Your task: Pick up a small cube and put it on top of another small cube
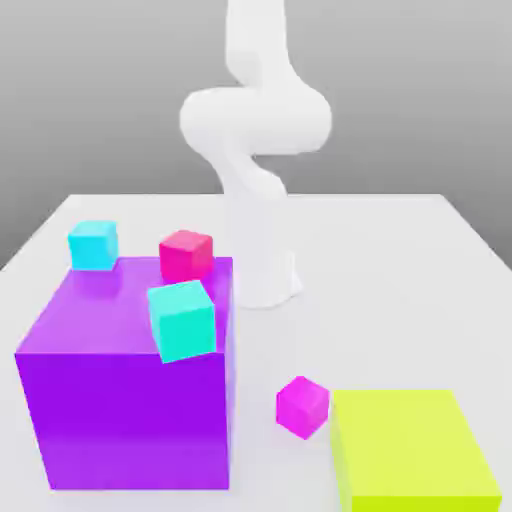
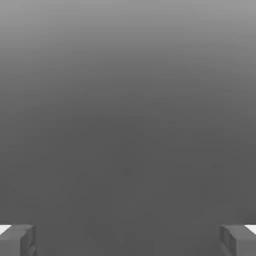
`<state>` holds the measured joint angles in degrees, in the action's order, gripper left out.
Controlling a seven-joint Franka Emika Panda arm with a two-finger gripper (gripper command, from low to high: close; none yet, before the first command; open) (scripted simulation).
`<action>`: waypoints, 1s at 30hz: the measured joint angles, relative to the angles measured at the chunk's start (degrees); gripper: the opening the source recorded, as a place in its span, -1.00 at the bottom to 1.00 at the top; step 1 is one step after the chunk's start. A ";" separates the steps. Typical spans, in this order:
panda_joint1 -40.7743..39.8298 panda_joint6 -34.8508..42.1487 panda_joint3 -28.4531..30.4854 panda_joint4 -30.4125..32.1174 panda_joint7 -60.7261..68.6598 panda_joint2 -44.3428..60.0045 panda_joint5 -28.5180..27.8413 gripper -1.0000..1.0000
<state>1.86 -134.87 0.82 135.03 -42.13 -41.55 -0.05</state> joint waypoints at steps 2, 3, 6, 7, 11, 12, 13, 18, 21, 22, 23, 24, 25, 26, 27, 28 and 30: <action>1.79 -2.95 0.82 3.03 3.56 4.19 -0.05 0.00; 2.42 -4.41 1.01 4.50 5.40 6.26 0.08 0.00; 4.84 -8.68 2.04 8.85 10.70 12.35 0.15 0.00; 5.59 -10.10 2.32 10.30 12.49 14.38 0.21 0.00; 8.68 -15.86 3.51 16.17 19.67 22.70 0.33 0.00; 9.57 -17.37 3.90 17.68 21.49 24.88 0.30 0.00; 10.19 -18.95 3.99 19.24 23.47 27.13 0.41 0.00; 12.69 -26.95 3.63 27.11 33.01 38.64 0.28 0.00; 12.68 -31.83 3.11 27.99 35.49 44.90 0.99 0.00; 12.39 -33.53 2.69 27.77 36.00 46.98 1.47 0.00; 11.96 -35.23 2.15 27.47 36.41 49.05 1.93 0.00; 11.50 -36.94 1.57 27.15 36.76 51.13 2.36 0.00; 10.99 -38.65 0.98 26.81 37.03 53.21 2.70 0.00; 10.45 -40.37 0.38 26.46 37.17 55.30 2.90 0.00; 10.18 -41.34 0.06 26.26 37.28 56.48 3.06 -1.00; 10.18 -41.34 0.06 26.26 37.28 56.48 3.06 -1.00; 10.17 -41.30 0.06 26.26 37.23 56.47 3.01 -1.00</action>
<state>12.03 -176.17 0.88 161.28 -4.90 14.92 2.96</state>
